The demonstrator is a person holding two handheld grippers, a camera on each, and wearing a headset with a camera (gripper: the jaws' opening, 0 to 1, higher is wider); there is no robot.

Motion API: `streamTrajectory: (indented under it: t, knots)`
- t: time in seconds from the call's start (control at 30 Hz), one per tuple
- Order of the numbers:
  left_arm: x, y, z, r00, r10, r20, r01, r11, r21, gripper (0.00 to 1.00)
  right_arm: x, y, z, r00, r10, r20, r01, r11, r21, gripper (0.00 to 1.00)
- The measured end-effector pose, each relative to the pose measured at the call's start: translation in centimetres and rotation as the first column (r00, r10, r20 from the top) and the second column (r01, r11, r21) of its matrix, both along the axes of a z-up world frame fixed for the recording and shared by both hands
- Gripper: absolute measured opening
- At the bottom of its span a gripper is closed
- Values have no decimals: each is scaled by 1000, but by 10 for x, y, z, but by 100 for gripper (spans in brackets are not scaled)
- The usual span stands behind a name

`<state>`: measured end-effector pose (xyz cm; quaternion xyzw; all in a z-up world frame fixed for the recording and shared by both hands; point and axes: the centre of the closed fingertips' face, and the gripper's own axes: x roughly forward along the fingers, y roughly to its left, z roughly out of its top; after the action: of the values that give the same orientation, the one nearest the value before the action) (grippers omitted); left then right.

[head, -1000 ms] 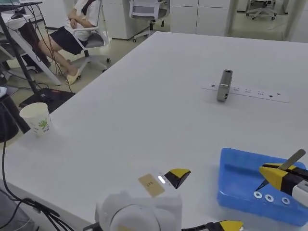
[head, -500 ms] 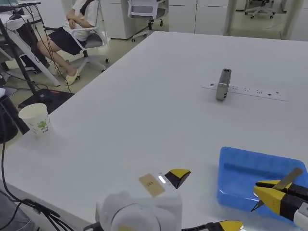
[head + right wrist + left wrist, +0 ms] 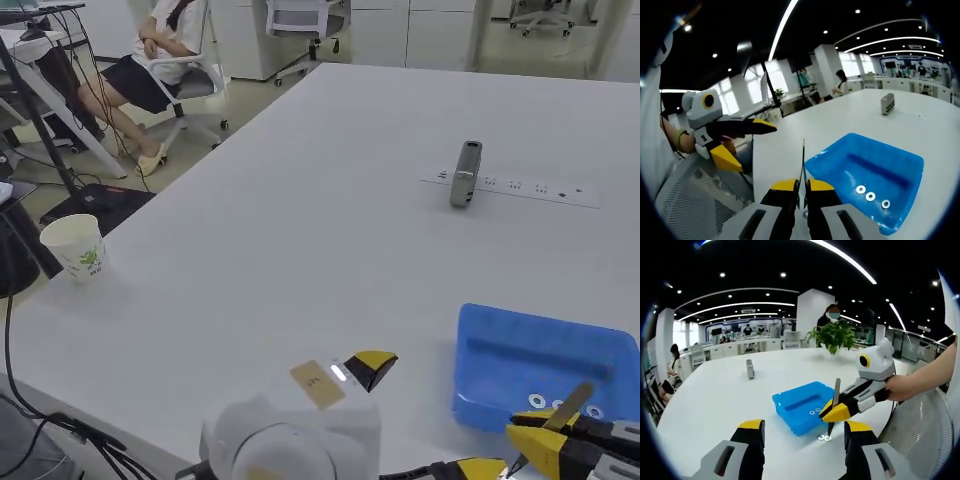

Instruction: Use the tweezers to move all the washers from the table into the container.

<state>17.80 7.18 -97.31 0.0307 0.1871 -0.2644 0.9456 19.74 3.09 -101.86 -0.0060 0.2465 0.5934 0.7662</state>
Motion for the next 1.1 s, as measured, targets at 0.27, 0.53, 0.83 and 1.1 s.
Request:
streamTrajectory:
  t: [0.27,0.53,0.83,1.1]
  knots:
    - [0,0,-1,1000,-2,-3,2,1000,6,64,-1,-1,-4,1000,19,8,-19,999,-26,4]
    - [-1,0,-1,1000,-4,-5,4,1000,5,64,-4,-1,-12,999,42,21,-40,997,-66,4]
    - [-1,-2,-2,1000,-14,-9,14,1000,9,64,-2,-2,-15,998,50,48,-46,995,-85,4]
    - [-2,-4,-3,1000,-23,-12,23,1000,10,64,-6,1,-17,994,72,77,-64,993,-104,4]
